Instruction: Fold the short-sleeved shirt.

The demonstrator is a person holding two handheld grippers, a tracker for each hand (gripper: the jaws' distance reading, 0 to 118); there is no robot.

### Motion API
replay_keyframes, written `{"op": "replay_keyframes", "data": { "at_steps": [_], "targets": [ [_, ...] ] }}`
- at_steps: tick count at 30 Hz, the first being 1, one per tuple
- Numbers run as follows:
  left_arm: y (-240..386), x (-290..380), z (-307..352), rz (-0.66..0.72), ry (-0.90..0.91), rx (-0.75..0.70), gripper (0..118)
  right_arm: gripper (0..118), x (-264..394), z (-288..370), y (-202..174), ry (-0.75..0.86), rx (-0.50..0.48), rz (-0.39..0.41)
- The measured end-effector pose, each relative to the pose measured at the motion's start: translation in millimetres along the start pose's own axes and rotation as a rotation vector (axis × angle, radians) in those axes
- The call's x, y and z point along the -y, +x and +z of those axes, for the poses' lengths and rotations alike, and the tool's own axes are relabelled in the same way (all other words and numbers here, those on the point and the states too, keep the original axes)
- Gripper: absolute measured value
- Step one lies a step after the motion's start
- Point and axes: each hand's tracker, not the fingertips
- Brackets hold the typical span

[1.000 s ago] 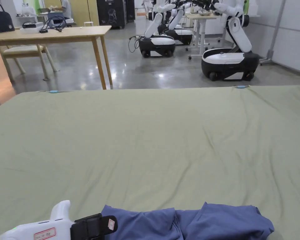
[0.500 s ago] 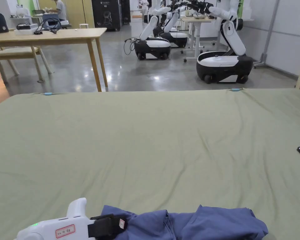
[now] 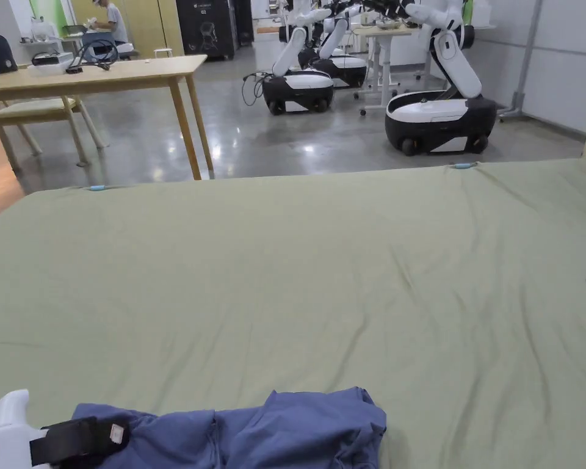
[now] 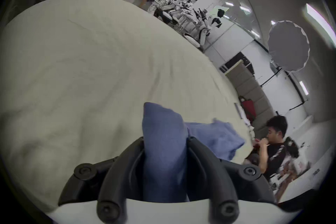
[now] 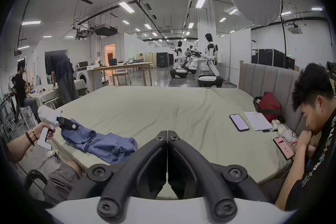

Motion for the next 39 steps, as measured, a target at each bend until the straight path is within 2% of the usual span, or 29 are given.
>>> {"op": "replay_keyframes", "data": {
  "at_steps": [2, 4, 7, 12, 16, 17, 18, 19, 20, 21, 25, 29, 31, 33, 34, 35, 36, 37, 39],
  "targets": [
    [33, -9, -11, 0.020, 0.005, 0.154, 23, 1, 1, -1, 0, -0.014, 0.000, -0.004],
    [73, -12, -22, -0.004, -0.005, 0.223, 23, 1, 3, -2, 1, -0.028, -0.003, -0.006],
    [115, -16, -56, -0.016, -0.100, 0.180, 23, 1, 6, 3, 4, -0.033, -0.002, -0.007],
    [163, 14, -149, 0.017, -0.234, 0.147, 23, 1, 12, 14, 15, -0.034, 0.030, -0.025],
    [171, 36, -201, 0.017, -0.219, 0.058, 24, 1, 16, 27, 29, -0.038, 0.069, -0.039],
    [174, 43, -205, 0.023, -0.212, 0.073, 31, 1, 18, 31, 34, -0.040, 0.084, -0.042],
    [175, 46, -208, 0.040, -0.189, 0.105, 45, 1, 19, 34, 37, -0.043, 0.099, -0.046],
    [177, 49, -213, 0.060, -0.163, 0.195, 70, 1, 20, 37, 42, -0.045, 0.113, -0.053],
    [181, 49, -217, 0.053, -0.151, 0.285, 101, 1, 21, 39, 46, -0.049, 0.124, -0.064],
    [186, 51, -218, 0.048, -0.164, 0.313, 116, 1, 23, 40, 49, -0.053, 0.133, -0.074],
    [201, 43, -216, -0.010, -0.247, 0.238, 118, 1, 28, 43, 56, -0.055, 0.158, -0.103],
    [188, 25, -184, 0.091, -0.246, 0.343, 118, 1, 28, 44, 54, -0.052, 0.149, -0.112],
    [177, 13, -150, 0.081, -0.173, 0.385, 118, 1, 25, 41, 51, -0.057, 0.134, -0.103],
    [157, 1, -113, 0.044, -0.093, 0.391, 113, 1, 23, 37, 47, -0.059, 0.130, -0.086],
    [145, -2, -95, 0.013, -0.059, 0.375, 102, 1, 22, 34, 45, -0.059, 0.124, -0.080],
    [134, -2, -77, -0.023, -0.021, 0.339, 61, 1, 21, 30, 42, -0.059, 0.113, -0.078],
    [124, -1, -63, -0.057, 0.003, 0.297, 8, 1, 20, 28, 40, -0.058, 0.102, -0.078],
    [113, 4, -52, -0.084, 0.019, 0.243, 0, 1, 19, 25, 37, -0.057, 0.089, -0.079],
    [93, 19, -44, -0.106, 0.025, 0.154, 0, 1, 17, 20, 31, -0.056, 0.062, -0.072]
  ]
}}
